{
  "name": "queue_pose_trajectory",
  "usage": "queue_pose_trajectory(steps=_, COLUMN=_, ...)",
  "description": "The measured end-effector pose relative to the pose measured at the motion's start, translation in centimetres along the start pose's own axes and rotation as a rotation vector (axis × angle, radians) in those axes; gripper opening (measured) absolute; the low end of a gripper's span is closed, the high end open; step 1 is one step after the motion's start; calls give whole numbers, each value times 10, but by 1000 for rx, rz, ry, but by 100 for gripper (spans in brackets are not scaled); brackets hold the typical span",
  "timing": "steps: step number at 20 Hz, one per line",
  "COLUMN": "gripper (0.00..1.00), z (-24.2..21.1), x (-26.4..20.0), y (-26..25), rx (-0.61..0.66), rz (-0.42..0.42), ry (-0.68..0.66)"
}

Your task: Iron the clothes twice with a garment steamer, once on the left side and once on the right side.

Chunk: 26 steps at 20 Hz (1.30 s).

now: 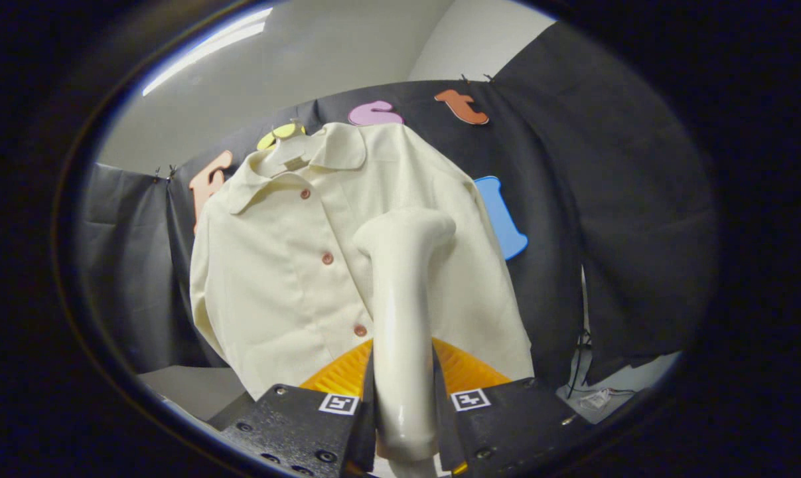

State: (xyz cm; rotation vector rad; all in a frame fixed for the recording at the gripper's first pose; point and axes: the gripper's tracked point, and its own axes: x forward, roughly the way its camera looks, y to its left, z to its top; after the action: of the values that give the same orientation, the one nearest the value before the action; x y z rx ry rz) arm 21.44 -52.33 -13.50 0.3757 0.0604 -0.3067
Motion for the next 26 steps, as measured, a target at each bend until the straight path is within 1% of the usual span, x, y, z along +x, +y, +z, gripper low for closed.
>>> queue_pose_trajectory(steps=6, gripper=36, z=-49, x=-11, y=-19, rx=33, rz=-18, ry=65)
queue_pose_trajectory(steps=11, gripper=36, z=-94, x=-31, y=-41, rx=39, rz=-41, ry=121)
queue_pose_trajectory(steps=16, gripper=36, z=-124, x=-44, y=-52, rx=64, rz=-57, ry=161)
queue_pose_trajectory(steps=26, gripper=36, z=-178, x=-73, y=-60, rx=63, rz=-80, ry=255)
